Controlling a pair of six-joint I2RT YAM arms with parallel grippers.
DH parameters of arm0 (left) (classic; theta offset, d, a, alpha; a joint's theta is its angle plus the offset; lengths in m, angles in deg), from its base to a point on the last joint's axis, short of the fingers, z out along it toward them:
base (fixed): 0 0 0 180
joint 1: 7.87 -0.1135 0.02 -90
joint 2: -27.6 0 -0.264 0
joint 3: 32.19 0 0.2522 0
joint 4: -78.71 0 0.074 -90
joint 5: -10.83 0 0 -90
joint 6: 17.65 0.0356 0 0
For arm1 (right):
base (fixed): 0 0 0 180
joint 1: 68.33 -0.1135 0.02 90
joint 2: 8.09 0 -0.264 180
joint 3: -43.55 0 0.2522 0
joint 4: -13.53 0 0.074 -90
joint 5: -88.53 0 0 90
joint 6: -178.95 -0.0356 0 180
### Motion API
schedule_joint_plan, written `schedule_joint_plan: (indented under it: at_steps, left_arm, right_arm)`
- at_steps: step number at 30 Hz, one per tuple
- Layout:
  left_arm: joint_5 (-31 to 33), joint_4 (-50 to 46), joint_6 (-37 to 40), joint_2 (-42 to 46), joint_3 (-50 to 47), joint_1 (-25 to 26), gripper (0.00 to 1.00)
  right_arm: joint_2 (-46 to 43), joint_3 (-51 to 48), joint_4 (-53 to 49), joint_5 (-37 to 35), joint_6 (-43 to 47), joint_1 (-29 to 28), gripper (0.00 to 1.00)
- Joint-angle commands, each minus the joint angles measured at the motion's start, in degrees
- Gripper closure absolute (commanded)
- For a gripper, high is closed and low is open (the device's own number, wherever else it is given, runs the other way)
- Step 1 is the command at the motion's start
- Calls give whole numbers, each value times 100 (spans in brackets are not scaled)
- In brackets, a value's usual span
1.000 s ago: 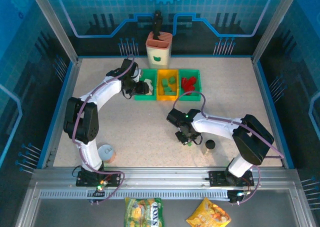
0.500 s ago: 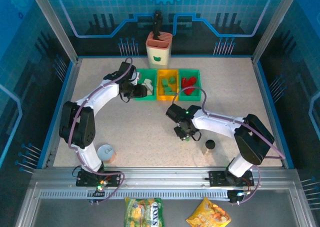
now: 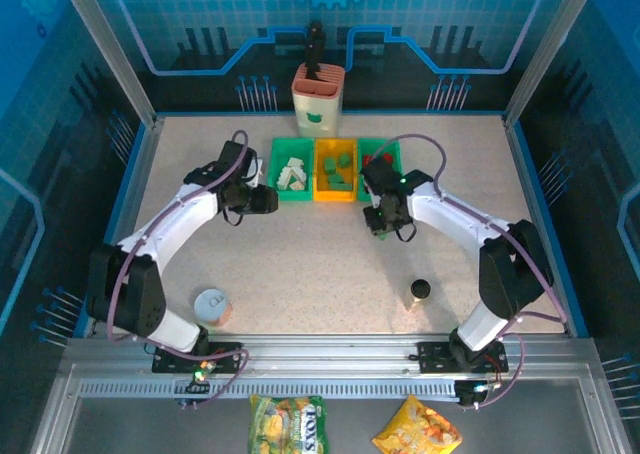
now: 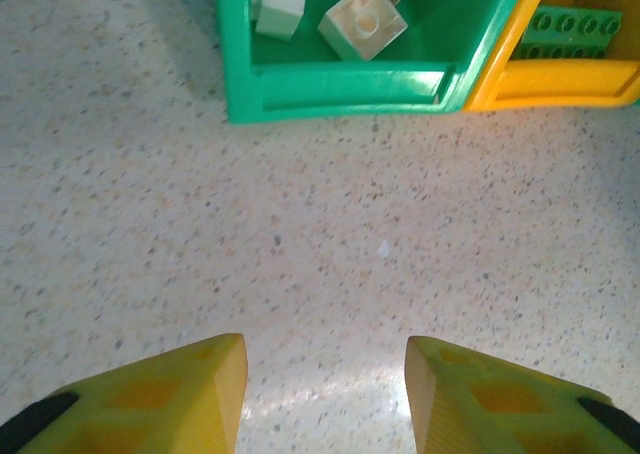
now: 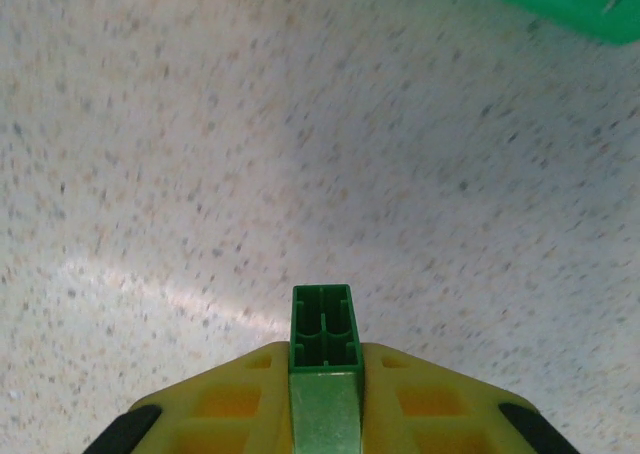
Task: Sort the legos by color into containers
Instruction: Place the lego in the container.
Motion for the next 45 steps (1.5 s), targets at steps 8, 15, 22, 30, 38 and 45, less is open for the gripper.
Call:
schedule_joint_plan:
  at_steps: [8, 15, 22, 30, 38, 45]
  left_arm:
    - [707, -1020, 476, 842, -53, -30, 53]
    - [1077, -1222, 921, 940, -2, -30, 53]
    - [1020, -875, 1055, 1070, -401, -30, 53]
    - [840, -724, 1064, 1011, -575, -30, 53]
    - [571, -563, 1064, 1002, -679, -30, 53]
    - [457, -524, 1047, 949, -681, -30, 53]
  right_arm:
    - [751, 1333, -365, 204, 483, 795, 79]
    - [1322, 2322, -481, 524, 471, 860, 78]
    - [2034, 3407, -633, 945, 271, 777, 78]
    - [2865, 4537, -813, 1141, 51, 591, 78]
    - [3547, 5395, -1025, 562, -32, 400, 77]
    - [4199, 6057, -1118, -175, 41, 236, 76]
